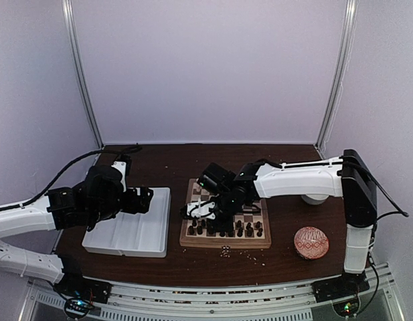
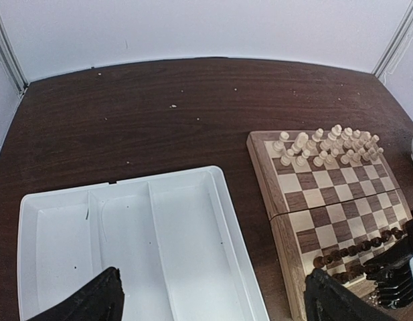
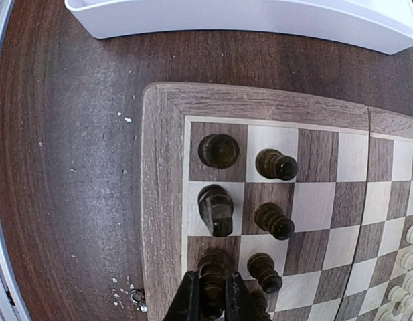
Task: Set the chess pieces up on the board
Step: Place the bishop on f8, then reset both arms
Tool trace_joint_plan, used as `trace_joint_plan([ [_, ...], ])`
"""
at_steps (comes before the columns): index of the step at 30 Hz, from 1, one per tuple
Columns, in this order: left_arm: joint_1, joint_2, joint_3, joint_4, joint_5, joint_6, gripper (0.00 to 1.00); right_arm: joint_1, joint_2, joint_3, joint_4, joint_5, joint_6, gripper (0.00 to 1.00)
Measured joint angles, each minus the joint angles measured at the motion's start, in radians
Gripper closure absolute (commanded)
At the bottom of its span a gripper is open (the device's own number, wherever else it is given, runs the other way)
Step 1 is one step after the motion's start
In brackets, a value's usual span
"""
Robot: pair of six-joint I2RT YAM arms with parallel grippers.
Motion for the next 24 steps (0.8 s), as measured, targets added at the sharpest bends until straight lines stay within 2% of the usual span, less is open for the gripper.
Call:
trace_joint_plan([
  [7, 0.0, 0.0, 0.0, 0.0, 0.0, -0.001, 0.04, 0.0, 0.003, 0.0, -0.001, 0.0, 0.001, 0.78],
  [13, 0.0, 0.001, 0.0, 0.0, 0.0, 0.0, 0.04, -0.002, -0.005, 0.0, -0.017, -0.004, 0.004, 0.7],
  [24, 0.007, 0.027, 0.02, -0.004, -0.001, 0.031, 0.02, -0.035, -0.148, 0.112, -0.109, -0.134, 0.032, 0.68],
])
